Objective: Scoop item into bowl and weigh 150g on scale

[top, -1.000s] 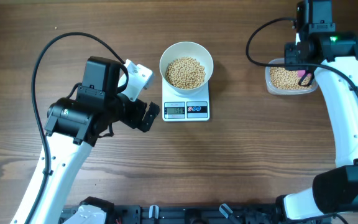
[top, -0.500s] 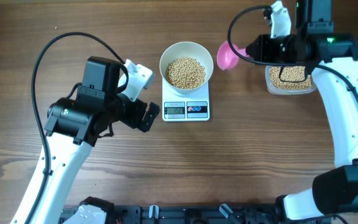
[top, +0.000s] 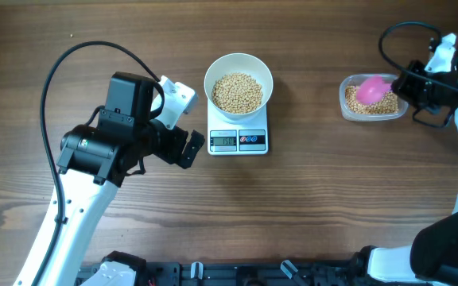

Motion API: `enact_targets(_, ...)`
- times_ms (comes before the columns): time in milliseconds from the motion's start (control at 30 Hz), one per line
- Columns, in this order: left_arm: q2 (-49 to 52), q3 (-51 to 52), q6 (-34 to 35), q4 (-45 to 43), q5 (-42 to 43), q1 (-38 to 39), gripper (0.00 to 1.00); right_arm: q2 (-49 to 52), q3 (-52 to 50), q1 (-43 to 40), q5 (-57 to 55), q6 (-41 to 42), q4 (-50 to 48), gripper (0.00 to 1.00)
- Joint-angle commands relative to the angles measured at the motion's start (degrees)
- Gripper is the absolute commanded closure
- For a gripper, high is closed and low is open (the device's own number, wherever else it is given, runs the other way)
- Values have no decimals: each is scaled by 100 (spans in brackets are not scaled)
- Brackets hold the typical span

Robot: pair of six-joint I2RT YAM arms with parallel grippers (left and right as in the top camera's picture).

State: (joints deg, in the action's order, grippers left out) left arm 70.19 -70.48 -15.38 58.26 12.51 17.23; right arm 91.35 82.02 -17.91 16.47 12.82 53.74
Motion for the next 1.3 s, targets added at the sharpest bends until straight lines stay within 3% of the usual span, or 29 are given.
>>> enact_targets(0, -11, -63, -74, -15, 33, -31, 0, -111, -212, -17, -422, 85, 79, 93)
enact_targets(33, -11, -63, -74, -15, 33, -31, 0, -103, -212, -17, -420, 92, 140, 70)
enact_targets(67, -11, -63, -74, -15, 33, -31, 0, -105, -210, -17, -420, 184, 208, 57)
enact_targets(100, -11, -63, -74, -15, 33, -31, 0, -127, -210, -17, -420, 400, 299, 54)
enact_targets(133, -11, -63, -74, -15, 33, -31, 0, -232, -203, -17, -396, 568, 354, 44)
enact_targets(167, -11, -63, -74, -15, 33, -31, 0, -389, -192, -17, -400, 568, 348, 26)
enact_targets(233, -11, -63, -74, -15, 33, -31, 0, -903, -184, -17, -498, 529, 293, 9)
enact_targets(467, -11, -63, -74, -15, 33, -31, 0, -1075, -184, 7, -264, 538, 439, 9)
enact_targets(567, -11, -63, -74, -15, 33, -31, 0, -1447, -184, 243, -284, 511, 1178, 9)
enact_targets(633, -11, -63, -72, -15, 33, -31, 0, -1574, -188, 752, -487, 514, 1473, 12)
enact_targets(733, -11, -63, -74, -15, 33, -31, 0, -1657, -190, 2575, -1200, 592, 1241, 12)
enact_targets(767, -11, -63, -74, -15, 33, -31, 0, -1652, -286, 3453, -1910, 957, 1082, 9)
enact_targets(800, -11, -63, -74, -15, 33, -31, 0, -1692, -492, 3718, -2050, 1167, 1008, 9)
enact_targets(933, -11, -63, -74, -15, 33, -31, 0, -2153, -1635, 3792, -2059, 1775, 122, 9)
enact_targets(967, -11, -63, -74, -15, 33, -31, 0, -2197, -1674, 3792, -2116, 1749, 74, 9)
enact_targets(1000, -11, -63, -72, -15, 33, -31, 0, -2227, -1672, 3792, -2295, 1735, 286, 0)
enact_targets(1067, -11, -63, -74, -15, 33, -31, 0, -2208, -1674, 3792, -2288, 1731, 372, 0)
enact_targets(1133, -11, -63, -74, -15, 33, -31, 0, -2208, -1674, 3792, -2177, 1729, 422, 12)
enact_targets(1200, -11, -63, -74, -15, 33, -31, 0, -2208, -1674, 3792, -2020, 1731, 527, 3)
enact_targets(1267, -11, -63, -74, -15, 33, -31, 0, -2208, -1674, 3792, -1790, 1738, 540, 0)
